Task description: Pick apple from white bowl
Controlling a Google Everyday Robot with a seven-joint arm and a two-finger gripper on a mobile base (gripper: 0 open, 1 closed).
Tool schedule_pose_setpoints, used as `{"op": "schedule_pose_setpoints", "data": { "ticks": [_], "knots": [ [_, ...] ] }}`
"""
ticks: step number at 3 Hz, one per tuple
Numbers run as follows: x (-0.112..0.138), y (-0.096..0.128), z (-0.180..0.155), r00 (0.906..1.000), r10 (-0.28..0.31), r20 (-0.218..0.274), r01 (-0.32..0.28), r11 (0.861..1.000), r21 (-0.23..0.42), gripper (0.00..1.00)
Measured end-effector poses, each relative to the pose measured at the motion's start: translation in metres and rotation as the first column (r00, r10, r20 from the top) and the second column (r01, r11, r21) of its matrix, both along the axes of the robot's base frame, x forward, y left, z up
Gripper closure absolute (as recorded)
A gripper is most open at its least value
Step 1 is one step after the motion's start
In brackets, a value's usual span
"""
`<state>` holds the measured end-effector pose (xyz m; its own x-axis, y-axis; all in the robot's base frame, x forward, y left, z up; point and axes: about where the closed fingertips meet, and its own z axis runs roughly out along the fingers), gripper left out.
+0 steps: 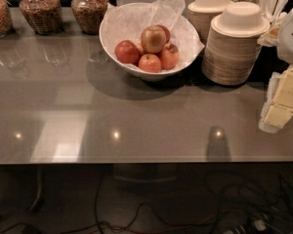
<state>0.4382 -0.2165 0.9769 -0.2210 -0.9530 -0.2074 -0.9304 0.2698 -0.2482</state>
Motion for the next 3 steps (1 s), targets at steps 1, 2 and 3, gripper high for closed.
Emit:
{"op": "schedule_pose_setpoints", "data": {
  "ticks": [1,2,3],
  "knots": [
    [0.0,0.0,0.0,1.0,0.0,0.0,0.0,1.0,0.0,0.0],
    [0.006,0.004,-0.001,0.9996,0.015,0.024,-0.016,0.999,0.031,0.0],
    [0.031,0.028,-0.012,0.9958,0.047,0.079,-0.058,0.989,0.134,0.0]
  ]
}}
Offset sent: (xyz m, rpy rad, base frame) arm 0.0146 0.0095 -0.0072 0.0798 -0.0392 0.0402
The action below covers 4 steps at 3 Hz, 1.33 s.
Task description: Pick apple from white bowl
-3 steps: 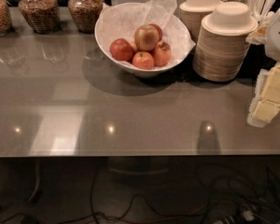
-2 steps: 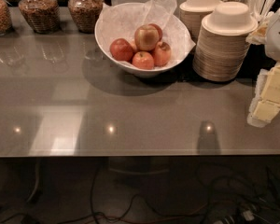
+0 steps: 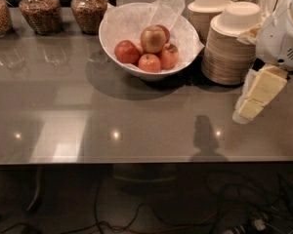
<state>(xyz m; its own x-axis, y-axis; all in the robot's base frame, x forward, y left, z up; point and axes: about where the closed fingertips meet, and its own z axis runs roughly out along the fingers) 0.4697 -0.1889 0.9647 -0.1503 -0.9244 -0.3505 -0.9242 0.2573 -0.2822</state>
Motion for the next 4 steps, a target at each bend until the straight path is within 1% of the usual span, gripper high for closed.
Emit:
{"op": "schedule_pose_setpoints", "data": {
  "ticks": [1,2,3,4],
  "knots": [
    [0.045,0.034,-0.002,0.9955,0.022,0.092,-0.032,0.994,0.104,0.0],
    [0.09,0.063,0.003,0.984,0.03,0.176,-0.06,0.984,0.167,0.0],
    [0.129,0.087,0.009,0.971,0.033,0.237,-0.081,0.977,0.199,0.0],
    [0.157,0.103,0.013,0.9603,0.032,0.277,-0.096,0.971,0.218,0.0]
  ]
}}
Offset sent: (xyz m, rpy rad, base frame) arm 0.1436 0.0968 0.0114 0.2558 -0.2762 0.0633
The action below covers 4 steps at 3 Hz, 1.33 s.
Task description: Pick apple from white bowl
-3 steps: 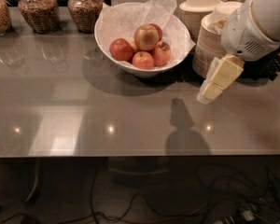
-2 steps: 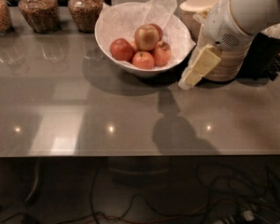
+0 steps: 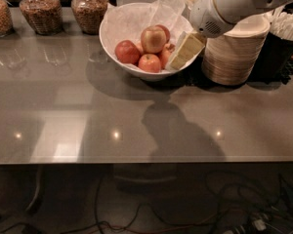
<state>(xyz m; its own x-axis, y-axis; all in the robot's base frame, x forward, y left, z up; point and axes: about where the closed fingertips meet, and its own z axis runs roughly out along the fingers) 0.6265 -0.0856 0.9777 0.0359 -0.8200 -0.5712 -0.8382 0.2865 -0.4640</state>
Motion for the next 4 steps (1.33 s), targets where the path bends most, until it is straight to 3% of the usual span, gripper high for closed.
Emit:
{"op": "schedule_pose_setpoints", "data": {
  "ticks": [2,3,4],
  "knots": [
    [0.053,0.027,-0.002,0.9995,-0.003,0.033,0.002,1.0,0.028,0.0],
    [0.074,0.034,-0.009,0.9997,-0.012,0.02,0.011,0.999,0.044,0.14],
    [0.088,0.038,-0.016,0.9997,-0.022,-0.003,0.023,0.998,0.062,0.21]
  ]
}}
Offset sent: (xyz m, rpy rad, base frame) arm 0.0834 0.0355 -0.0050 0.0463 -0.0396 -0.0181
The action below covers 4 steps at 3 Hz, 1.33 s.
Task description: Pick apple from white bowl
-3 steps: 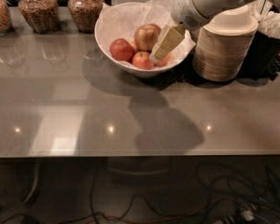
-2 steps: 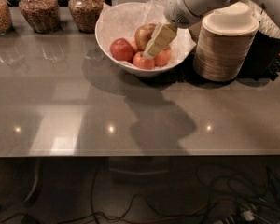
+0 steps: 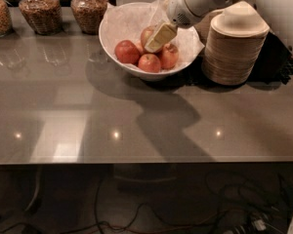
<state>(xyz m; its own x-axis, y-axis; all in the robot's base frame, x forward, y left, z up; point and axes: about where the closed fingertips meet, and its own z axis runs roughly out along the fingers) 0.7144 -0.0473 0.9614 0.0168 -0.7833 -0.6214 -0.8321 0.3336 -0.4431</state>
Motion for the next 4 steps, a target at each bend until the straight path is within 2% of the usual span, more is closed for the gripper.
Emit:
{"op": "schedule_pose_setpoints", "data": {
  "ticks": [2,4],
  "knots": [
    [0.011,0.01,-0.018,0.9989,-0.001,-0.048,0.002,1.0,0.012,0.19],
    [0.011,0.015,-0.036,0.9958,0.005,-0.091,-0.005,1.0,-0.001,0.29]
  ]
}}
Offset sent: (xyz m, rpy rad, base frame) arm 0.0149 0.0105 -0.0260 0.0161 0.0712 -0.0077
